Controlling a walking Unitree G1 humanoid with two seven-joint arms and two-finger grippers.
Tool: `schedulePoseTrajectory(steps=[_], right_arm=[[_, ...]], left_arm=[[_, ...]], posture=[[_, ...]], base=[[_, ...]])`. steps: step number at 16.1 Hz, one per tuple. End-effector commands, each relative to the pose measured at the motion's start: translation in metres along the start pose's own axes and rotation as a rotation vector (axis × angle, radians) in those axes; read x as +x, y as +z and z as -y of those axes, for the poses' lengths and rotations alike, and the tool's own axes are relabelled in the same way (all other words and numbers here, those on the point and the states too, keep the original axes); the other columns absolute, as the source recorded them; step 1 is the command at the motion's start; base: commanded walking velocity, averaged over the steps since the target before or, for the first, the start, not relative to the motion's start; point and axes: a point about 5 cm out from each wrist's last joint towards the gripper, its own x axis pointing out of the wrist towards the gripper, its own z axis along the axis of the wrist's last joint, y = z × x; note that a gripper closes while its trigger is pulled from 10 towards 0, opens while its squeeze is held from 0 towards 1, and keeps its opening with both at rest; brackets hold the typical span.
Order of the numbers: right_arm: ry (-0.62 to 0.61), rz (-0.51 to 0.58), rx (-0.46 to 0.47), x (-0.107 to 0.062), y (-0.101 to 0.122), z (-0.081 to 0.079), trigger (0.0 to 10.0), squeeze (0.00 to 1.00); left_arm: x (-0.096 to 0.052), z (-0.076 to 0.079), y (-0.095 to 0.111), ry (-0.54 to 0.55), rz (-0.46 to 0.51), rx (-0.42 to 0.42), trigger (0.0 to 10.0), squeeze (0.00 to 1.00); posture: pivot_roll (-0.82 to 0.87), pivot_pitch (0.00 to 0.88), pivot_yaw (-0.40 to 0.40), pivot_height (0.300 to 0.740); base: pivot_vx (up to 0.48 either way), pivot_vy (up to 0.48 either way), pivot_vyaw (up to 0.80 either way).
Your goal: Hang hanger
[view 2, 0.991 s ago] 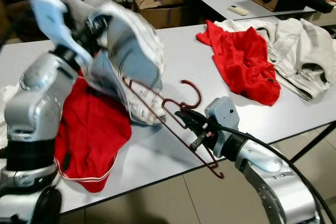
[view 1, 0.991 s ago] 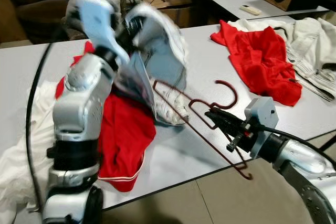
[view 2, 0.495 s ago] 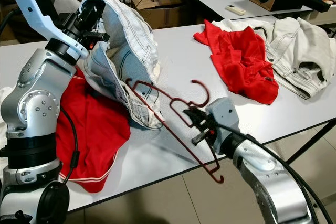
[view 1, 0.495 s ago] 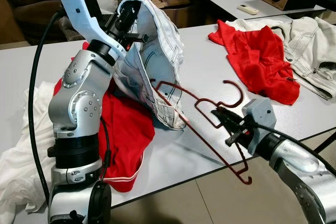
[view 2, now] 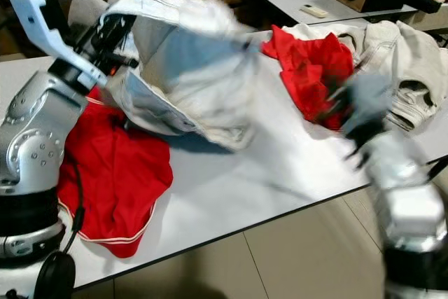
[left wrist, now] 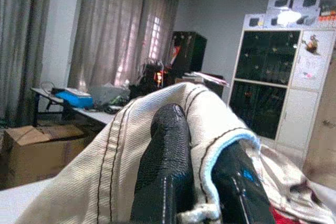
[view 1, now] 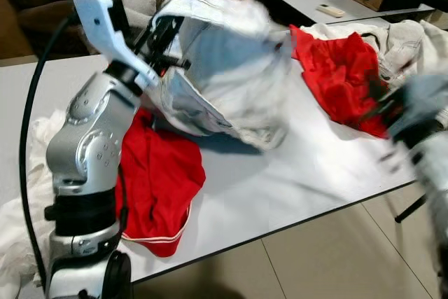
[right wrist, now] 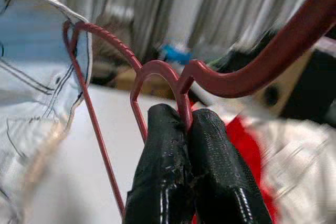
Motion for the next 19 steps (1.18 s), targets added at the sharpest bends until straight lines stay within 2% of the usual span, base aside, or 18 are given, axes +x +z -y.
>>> schedulePoseTrajectory(steps=[1, 2, 3, 4, 5, 6, 7, 9, 11, 12, 14, 15, 19], right_arm=[[-0.076, 0.075, -0.025, 0.002, 0.017, 0.021, 10.0, 0.00], [-0.084, 0.163, -0.052, 0.012, 0.040, 0.031, 10.0, 0.00], [-0.079, 0.201, -0.058, 0.016, 0.049, 0.033, 10.0, 0.00], [-0.011, 0.258, -0.069, 0.023, 0.064, 0.027, 10.0, 0.00], [0.133, 0.257, -0.060, 0.025, 0.064, 0.006, 10.0, 0.00], [0.244, 0.235, -0.064, 0.024, 0.055, -0.013, 10.0, 0.00], [0.361, 0.196, -0.074, 0.019, 0.039, -0.038, 10.0, 0.00], [0.427, 0.177, -0.045, 0.015, 0.029, -0.057, 10.0, 0.00], [0.572, 0.142, 0.034, 0.001, 0.013, -0.092, 10.0, 0.00], [0.643, 0.100, 0.042, -0.009, 0.001, -0.105, 10.0, 0.00], [0.660, 0.081, 0.035, -0.013, -0.004, -0.108, 10.0, 0.00], [0.657, 0.071, 0.031, -0.014, -0.005, -0.108, 10.0, 0.00], [0.668, 0.011, 0.010, -0.023, -0.011, -0.105, 10.0, 0.00]], left_arm=[[0.000, 0.006, 0.003, -0.041, 0.006, 0.013, 0.0, 0.00], [-0.003, 0.010, -0.001, -0.052, 0.000, 0.004, 0.0, 0.00], [-0.005, 0.012, -0.004, -0.054, -0.002, -0.003, 0.0, 0.00], [-0.015, 0.017, -0.016, -0.037, -0.037, -0.012, 0.0, 0.00], [-0.032, 0.021, -0.035, -0.003, -0.117, 0.002, 0.0, 0.00], [-0.045, 0.023, -0.048, 0.025, -0.186, 0.033, 0.0, 0.00], [-0.061, 0.024, -0.065, 0.045, -0.296, 0.119, 0.0, 0.00], [-0.076, 0.023, -0.081, 0.044, -0.405, 0.220, 0.0, 0.00], [-0.094, 0.013, -0.092, 0.119, -0.511, 0.277, 0.0, 0.00], [-0.096, 0.008, -0.090, 0.138, -0.527, 0.335, 10.0, 0.00], [-0.096, 0.008, -0.087, 0.101, -0.531, 0.308, 10.0, 0.00], [-0.096, 0.005, -0.085, 0.046, -0.545, 0.335, 10.0, 1.00], [-0.106, -0.018, -0.071, -0.100, -0.638, 0.386, 10.0, 1.00]], posture=[[-0.11, 0.000, 0.015, 0.740], [-0.12, 0.000, 0.011, 0.740], [-0.12, 0.000, 0.008, 0.740], [-0.12, 0.000, -0.004, 0.740], [-0.12, 0.000, -0.012, 0.740], [-0.11, 0.000, -0.018, 0.740], [-0.10, 0.000, -0.025, 0.740], [-0.10, 0.000, -0.028, 0.740], [-0.08, 0.000, -0.042, 0.740], [-0.07, 0.000, -0.048, 0.740], [-0.07, 0.000, -0.047, 0.740], [-0.08, 0.000, -0.032, 0.740], [-0.09, 0.000, -0.025, 0.740]], base=[[0.000, 0.000, 0.00], [0.000, 0.000, 0.00], [0.000, 0.000, 0.00], [0.000, 0.000, 0.00], [0.000, 0.000, 0.00], [0.000, 0.000, 0.00], [0.000, 0.000, 0.00], [0.000, 0.000, 0.00], [0.000, 0.000, 0.00], [0.000, 0.000, 0.00], [0.000, 0.000, 0.00], [0.000, 0.000, 0.00], [0.000, 0.000, 0.00]])
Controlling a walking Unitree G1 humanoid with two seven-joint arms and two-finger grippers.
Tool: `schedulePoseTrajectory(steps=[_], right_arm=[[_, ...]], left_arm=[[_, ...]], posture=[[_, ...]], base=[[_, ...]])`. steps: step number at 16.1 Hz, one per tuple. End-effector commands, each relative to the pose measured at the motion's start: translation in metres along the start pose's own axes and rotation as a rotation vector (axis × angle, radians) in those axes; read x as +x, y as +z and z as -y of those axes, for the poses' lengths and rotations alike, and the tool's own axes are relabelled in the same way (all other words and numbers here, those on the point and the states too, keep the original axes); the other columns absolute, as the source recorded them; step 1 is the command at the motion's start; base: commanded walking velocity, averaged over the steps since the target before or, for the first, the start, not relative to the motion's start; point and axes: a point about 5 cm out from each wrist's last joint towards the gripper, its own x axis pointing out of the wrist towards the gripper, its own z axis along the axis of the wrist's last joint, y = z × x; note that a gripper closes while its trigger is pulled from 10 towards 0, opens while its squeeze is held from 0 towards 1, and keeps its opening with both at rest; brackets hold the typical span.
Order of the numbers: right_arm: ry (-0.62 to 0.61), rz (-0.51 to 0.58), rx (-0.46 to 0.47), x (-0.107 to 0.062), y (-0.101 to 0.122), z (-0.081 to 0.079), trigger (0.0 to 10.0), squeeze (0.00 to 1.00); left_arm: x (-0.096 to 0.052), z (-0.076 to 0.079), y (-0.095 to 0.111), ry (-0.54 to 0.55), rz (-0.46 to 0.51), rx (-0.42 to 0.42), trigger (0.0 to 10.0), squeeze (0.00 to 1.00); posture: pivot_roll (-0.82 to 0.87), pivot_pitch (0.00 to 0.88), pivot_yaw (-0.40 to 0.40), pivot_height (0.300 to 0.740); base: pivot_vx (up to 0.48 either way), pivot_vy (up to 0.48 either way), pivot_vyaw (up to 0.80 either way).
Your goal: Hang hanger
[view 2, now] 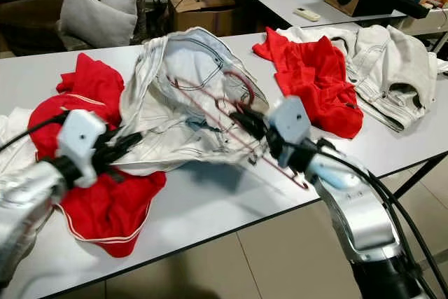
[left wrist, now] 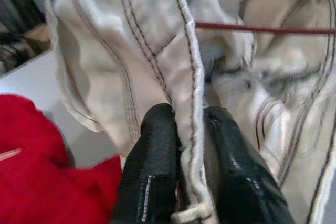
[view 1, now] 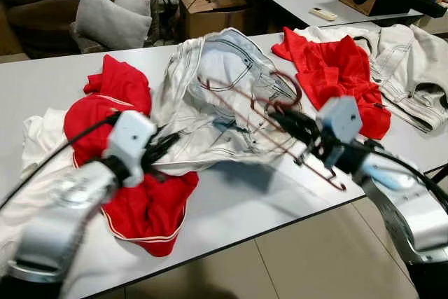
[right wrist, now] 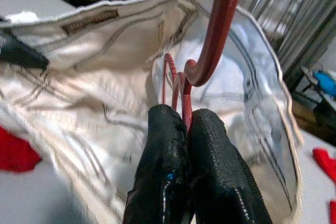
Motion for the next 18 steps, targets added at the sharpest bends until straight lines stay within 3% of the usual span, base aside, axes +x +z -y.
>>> schedulePoseTrajectory(steps=[1, 2, 5, 8, 10, 16, 18], right_arm=[[0.020, -0.010, -0.013, -0.004, 0.003, -0.001, 10.0, 0.00], [0.063, -0.038, -0.007, -0.008, 0.003, -0.003, 10.0, 0.00], [0.151, -0.108, -0.015, -0.020, 0.002, -0.004, 10.0, 0.00], [0.188, -0.159, -0.028, -0.031, 0.004, -0.002, 10.0, 0.00], [0.204, -0.209, -0.042, -0.047, 0.010, 0.004, 10.0, 0.00], [0.283, -0.297, -0.023, -0.080, 0.027, 0.012, 10.0, 0.00], [0.299, -0.296, 0.014, -0.093, 0.035, 0.012, 10.0, 0.00]], left_arm=[[-0.004, -0.004, 0.002, -0.040, 0.005, 0.018, 10.0, 1.00], [-0.011, -0.003, 0.004, -0.108, -0.005, 0.036, 10.0, 1.00], [-0.015, -0.002, 0.009, -0.144, 0.000, 0.048, 10.0, 1.00], [-0.012, -0.002, 0.019, -0.149, 0.043, 0.054, 10.0, 1.00], [-0.006, -0.003, 0.032, -0.135, 0.118, 0.047, 10.0, 1.00], [-0.002, -0.001, 0.039, -0.125, 0.165, -0.010, 10.0, 1.00], [0.005, -0.005, 0.040, -0.088, 0.171, -0.022, 10.0, 1.00]], posture=[[-0.09, 0.000, -0.025, 0.740], [-0.08, 0.000, -0.030, 0.740], [-0.08, 0.005, -0.033, 0.740], [-0.08, 0.007, -0.033, 0.740], [-0.08, 0.015, -0.035, 0.740], [-0.09, 0.020, -0.018, 0.740], [-0.09, 0.022, -0.008, 0.740]], base=[[0.000, 0.000, 0.00], [0.000, 0.000, 0.00], [0.000, 0.000, 0.00], [0.000, 0.000, 0.00], [0.000, 0.000, 0.00], [0.000, 0.000, 0.00], [0.000, 0.000, 0.00]])
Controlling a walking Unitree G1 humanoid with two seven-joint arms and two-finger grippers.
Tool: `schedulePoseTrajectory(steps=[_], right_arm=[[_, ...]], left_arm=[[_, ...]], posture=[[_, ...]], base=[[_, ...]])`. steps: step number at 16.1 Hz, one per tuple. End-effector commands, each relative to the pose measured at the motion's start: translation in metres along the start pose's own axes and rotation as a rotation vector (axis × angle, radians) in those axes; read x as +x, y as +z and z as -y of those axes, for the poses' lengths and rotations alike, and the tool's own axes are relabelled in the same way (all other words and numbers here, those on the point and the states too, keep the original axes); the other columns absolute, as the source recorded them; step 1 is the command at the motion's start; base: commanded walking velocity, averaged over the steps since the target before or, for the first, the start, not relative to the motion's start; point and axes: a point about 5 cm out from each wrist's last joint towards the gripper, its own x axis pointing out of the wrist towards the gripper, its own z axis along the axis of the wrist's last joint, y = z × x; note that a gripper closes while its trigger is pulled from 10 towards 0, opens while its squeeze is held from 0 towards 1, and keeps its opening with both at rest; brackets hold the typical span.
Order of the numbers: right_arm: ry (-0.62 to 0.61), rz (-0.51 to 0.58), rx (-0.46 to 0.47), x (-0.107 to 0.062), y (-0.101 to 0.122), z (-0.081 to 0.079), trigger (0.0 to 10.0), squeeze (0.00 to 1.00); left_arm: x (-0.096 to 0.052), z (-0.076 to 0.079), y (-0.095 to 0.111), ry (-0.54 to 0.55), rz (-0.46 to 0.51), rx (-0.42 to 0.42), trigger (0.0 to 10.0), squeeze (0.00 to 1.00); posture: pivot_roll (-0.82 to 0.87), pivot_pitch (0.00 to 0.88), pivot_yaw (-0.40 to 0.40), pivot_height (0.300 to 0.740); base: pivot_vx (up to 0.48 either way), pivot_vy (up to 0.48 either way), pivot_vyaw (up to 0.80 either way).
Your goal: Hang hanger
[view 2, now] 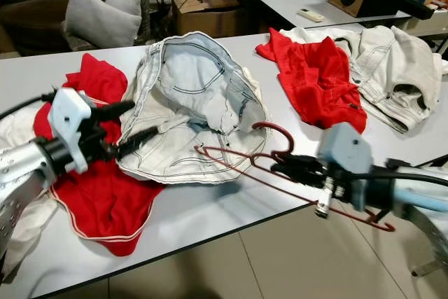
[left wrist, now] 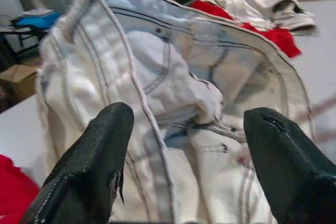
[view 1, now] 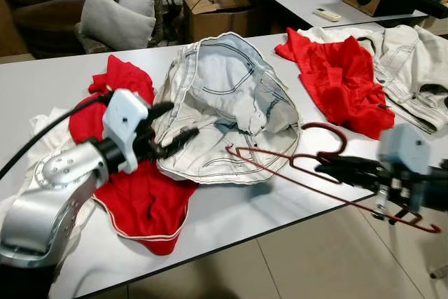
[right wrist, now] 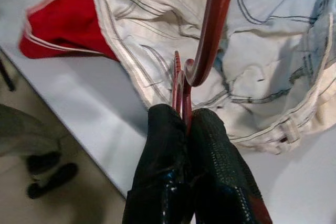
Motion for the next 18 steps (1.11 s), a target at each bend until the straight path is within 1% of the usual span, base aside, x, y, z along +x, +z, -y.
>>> schedulePoseTrajectory(steps=[1, 2, 3, 4, 6, 7, 8, 9, 10, 11, 12, 13, 14, 15, 17, 18], right_arm=[[0.011, 0.018, -0.013, -0.005, 0.008, -0.002, 10.0, 0.00], [0.013, 0.023, -0.009, -0.006, 0.010, -0.003, 10.0, 0.00], [0.008, 0.041, -0.003, -0.007, 0.013, -0.004, 10.0, 0.00], [0.019, 0.094, 0.023, -0.009, 0.021, -0.006, 10.0, 0.00], [0.035, 0.209, 0.076, -0.009, 0.034, -0.009, 10.0, 0.00], [0.001, 0.300, 0.112, -0.004, 0.040, -0.005, 10.0, 0.00], [-0.023, 0.325, 0.129, -0.002, 0.042, -0.003, 10.0, 0.00], [-0.049, 0.355, 0.169, 0.001, 0.041, -0.002, 10.0, 0.00], [-0.080, 0.353, 0.204, 0.008, 0.037, -0.004, 10.0, 0.00], [-0.108, 0.352, 0.224, 0.013, 0.035, -0.007, 10.0, 0.00], [-0.141, 0.379, 0.277, 0.019, 0.035, -0.009, 10.0, 0.00], [-0.185, 0.386, 0.287, 0.026, 0.033, -0.011, 10.0, 0.00], [-0.213, 0.388, 0.296, 0.029, 0.032, -0.011, 10.0, 0.00], [-0.301, 0.415, 0.315, 0.035, 0.032, -0.009, 10.0, 0.00], [-0.404, 0.468, 0.341, 0.046, 0.036, -0.010, 10.0, 0.00], [-0.451, 0.469, 0.340, 0.051, 0.037, -0.011, 10.0, 0.00]], left_arm=[[0.001, -0.005, -0.001, 0.038, 0.000, -0.008, 10.0, 1.00], [0.001, -0.007, -0.001, 0.060, 0.006, -0.019, 10.0, 1.00], [0.002, -0.008, -0.001, 0.079, 0.023, -0.052, 10.0, 1.00], [0.003, -0.007, -0.001, 0.094, 0.046, -0.097, 10.0, 1.00], [0.004, -0.001, 0.001, 0.123, 0.110, -0.204, 10.0, 1.00], [0.006, -0.001, 0.006, 0.143, 0.173, -0.272, 10.0, 1.00], [0.007, -0.003, 0.009, 0.151, 0.194, -0.285, 10.0, 1.00], [0.008, -0.007, 0.012, 0.170, 0.225, -0.309, 10.0, 1.00], [0.004, -0.017, 0.010, 0.248, 0.223, -0.292, 10.0, 1.00], [0.001, -0.023, 0.006, 0.309, 0.218, -0.271, 10.0, 1.00], [0.000, -0.024, 0.003, 0.363, 0.194, -0.262, 10.0, 0.76], [-0.001, -0.019, -0.001, 0.391, 0.172, -0.238, 10.0, 0.00], [-0.001, -0.017, -0.002, 0.393, 0.168, -0.233, 10.0, 0.00], [0.000, -0.010, -0.003, 0.399, 0.167, -0.238, 10.0, 0.00], [0.004, 0.000, -0.004, 0.399, 0.168, -0.228, 10.0, 0.00], [0.006, 0.005, -0.005, 0.402, 0.169, -0.227, 10.0, 0.00]], posture=[[-0.10, 0.017, -0.001, 0.740], [-0.11, 0.018, 0.001, 0.740], [-0.11, 0.018, 0.001, 0.740], [-0.11, 0.023, -0.012, 0.740], [-0.12, 0.016, -0.005, 0.740], [-0.11, 0.007, 0.006, 0.740], [-0.11, 0.006, 0.007, 0.740], [-0.11, 0.007, 0.007, 0.740], [-0.12, 0.004, 0.008, 0.740], [-0.12, 0.003, 0.005, 0.740], [-0.12, 0.003, -0.003, 0.740], [-0.12, 0.000, -0.005, 0.740], [-0.11, 0.001, -0.004, 0.740], [-0.11, 0.000, 0.000, 0.740], [-0.11, 0.000, 0.010, 0.740], [-0.12, 0.000, 0.009, 0.740]], base=[[0.000, 0.000, 0.00], [0.000, 0.000, 0.00], [0.000, 0.000, 0.00], [0.000, 0.000, 0.00], [0.000, 0.000, 0.00], [0.000, 0.000, 0.00], [0.000, 0.000, 0.00], [0.000, 0.000, 0.00], [0.000, 0.000, 0.00], [0.000, 0.000, 0.00], [0.000, 0.000, 0.00], [0.000, 0.000, 0.00], [0.000, 0.000, 0.00], [0.000, 0.000, 0.00], [0.000, 0.000, 0.00], [0.000, 0.000, 0.00]])
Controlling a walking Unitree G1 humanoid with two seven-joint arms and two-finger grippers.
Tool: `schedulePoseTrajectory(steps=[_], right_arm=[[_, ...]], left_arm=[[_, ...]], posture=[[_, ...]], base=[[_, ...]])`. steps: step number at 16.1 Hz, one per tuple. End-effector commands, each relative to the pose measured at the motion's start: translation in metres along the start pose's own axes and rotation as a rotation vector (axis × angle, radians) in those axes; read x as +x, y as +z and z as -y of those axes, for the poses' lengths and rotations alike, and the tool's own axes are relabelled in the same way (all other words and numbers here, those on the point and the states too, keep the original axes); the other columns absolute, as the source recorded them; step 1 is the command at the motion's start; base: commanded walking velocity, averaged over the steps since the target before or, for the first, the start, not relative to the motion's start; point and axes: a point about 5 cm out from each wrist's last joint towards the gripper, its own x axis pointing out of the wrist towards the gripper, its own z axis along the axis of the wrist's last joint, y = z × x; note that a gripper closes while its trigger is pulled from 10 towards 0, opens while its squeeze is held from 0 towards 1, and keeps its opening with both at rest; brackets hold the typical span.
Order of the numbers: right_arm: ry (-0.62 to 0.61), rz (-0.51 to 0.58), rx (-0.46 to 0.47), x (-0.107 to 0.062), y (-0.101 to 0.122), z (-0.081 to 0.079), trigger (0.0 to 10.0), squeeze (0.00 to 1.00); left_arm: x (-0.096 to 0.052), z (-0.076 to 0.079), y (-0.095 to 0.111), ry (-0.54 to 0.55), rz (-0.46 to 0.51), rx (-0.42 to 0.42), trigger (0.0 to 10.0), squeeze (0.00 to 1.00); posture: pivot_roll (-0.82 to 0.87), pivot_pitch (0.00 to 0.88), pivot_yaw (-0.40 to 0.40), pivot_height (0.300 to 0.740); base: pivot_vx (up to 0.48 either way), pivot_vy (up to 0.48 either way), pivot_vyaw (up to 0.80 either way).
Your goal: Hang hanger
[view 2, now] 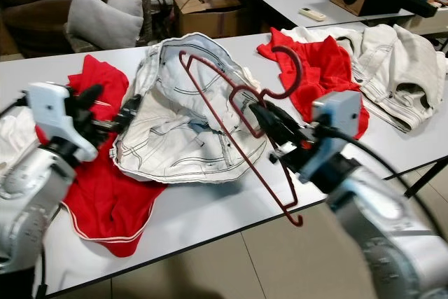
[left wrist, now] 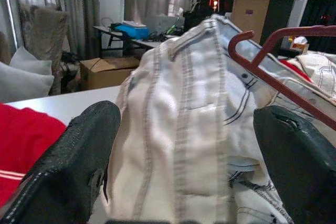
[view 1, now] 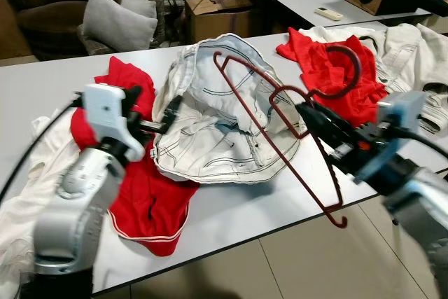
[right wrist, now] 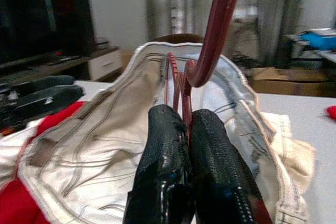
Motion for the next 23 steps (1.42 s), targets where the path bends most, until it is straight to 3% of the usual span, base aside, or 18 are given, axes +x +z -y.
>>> schedulePoseTrajectory(steps=[1, 3, 8, 11, 18, 23], right_arm=[[-0.065, 0.019, -0.023, 0.003, 0.000, -0.002, 10.0, 0.00], [-0.157, 0.063, 0.006, 0.006, -0.002, -0.002, 10.0, 0.00], [-0.236, 0.173, -0.080, 0.006, 0.015, 0.001, 10.0, 0.00], [-0.297, 0.001, -0.139, 0.003, -0.011, 0.007, 10.0, 0.00], [-0.338, 0.055, -0.089, 0.009, -0.005, 0.013, 10.0, 0.00], [-0.385, 0.022, -0.104, 0.004, -0.015, 0.018, 10.0, 0.00]], left_arm=[[0.002, 0.006, 0.002, 0.005, 0.023, 0.010, 10.0, 0.00], [0.009, 0.017, 0.006, -0.011, 0.056, 0.020, 10.0, 0.00], [0.014, 0.022, 0.018, -0.038, 0.120, 0.039, 10.0, 0.00], [0.012, 0.020, 0.004, 0.028, 0.074, 0.048, 10.0, 0.00], [0.010, 0.022, -0.006, 0.044, 0.038, 0.079, 10.0, 0.00], [0.011, 0.020, -0.013, 0.045, -0.002, 0.099, 10.0, 0.00]], posture=[[-0.12, 0.000, 0.005, 0.740], [-0.13, 0.000, 0.005, 0.740], [-0.15, 0.000, 0.001, 0.740], [-0.15, 0.000, -0.008, 0.740], [-0.14, 0.000, -0.016, 0.740], [-0.14, 0.000, -0.008, 0.740]], base=[[0.000, 0.000, 0.00], [0.000, 0.000, 0.00], [0.000, 0.000, 0.00], [0.000, -0.261, 0.00], [0.000, -0.448, 0.00], [0.000, 0.000, 0.00]])
